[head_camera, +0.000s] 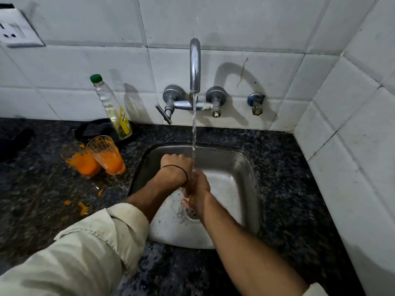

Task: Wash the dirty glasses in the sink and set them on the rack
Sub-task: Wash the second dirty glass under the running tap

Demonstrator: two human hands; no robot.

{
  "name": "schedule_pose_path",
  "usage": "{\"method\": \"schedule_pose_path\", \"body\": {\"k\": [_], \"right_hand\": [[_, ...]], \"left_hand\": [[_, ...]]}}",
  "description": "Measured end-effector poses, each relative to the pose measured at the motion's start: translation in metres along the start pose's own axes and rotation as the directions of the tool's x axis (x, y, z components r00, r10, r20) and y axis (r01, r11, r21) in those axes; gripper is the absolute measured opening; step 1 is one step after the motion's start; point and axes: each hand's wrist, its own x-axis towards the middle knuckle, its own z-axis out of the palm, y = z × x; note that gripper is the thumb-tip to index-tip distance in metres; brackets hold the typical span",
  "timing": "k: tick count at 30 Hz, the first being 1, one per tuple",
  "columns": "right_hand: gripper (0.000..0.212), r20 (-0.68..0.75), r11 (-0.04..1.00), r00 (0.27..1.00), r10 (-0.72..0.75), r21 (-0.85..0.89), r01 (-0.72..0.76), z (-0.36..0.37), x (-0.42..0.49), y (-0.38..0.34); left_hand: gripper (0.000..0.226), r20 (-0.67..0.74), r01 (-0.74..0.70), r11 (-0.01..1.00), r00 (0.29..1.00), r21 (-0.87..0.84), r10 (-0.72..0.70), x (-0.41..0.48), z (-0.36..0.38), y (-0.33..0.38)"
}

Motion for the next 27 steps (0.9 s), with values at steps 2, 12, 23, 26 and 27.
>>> {"method": "schedule_pose_path", "body": {"k": [2, 12, 23, 26, 27], "right_hand": [[0.023, 0.002, 0.981, 1.000, 0.001, -0.194, -0.001, -0.002, 0.003, -0.002], [0.035, 0.509, -0.130, 0.811, -0.287, -0.860, 0.494, 0.008, -0.012, -0.045], [0.039, 0.474, -0.258, 0.624, -0.621, -0.876, 0.408, 0.034, -0.036, -0.055], [0.040, 0.627, -0.454, 0.628, -0.460, -0.774, 0.441, 0.032, -0.048, -0.080], [0.043, 0.671, -0.432, 0.650, -0.356, -0.735, 0.522, 0.030, -0.052, -0.091]], "left_hand": [[0.041, 0.070, 0.028, 0.999, 0.997, -0.021, -0.027, -0.004, 0.002, -0.005], [0.030, 0.243, 0.250, 0.036, 0.889, -0.968, 0.388, -0.017, 0.086, -0.038], [0.036, -0.130, -0.013, 0.301, 0.918, -0.953, -0.374, -0.003, 0.048, 0.018], [0.026, -0.035, -0.043, -0.088, 0.995, -0.995, -0.095, -0.007, 0.038, 0.005], [0.029, -0.058, -0.043, -0.239, 0.997, -0.970, 0.056, -0.011, 0.033, -0.003]]}}
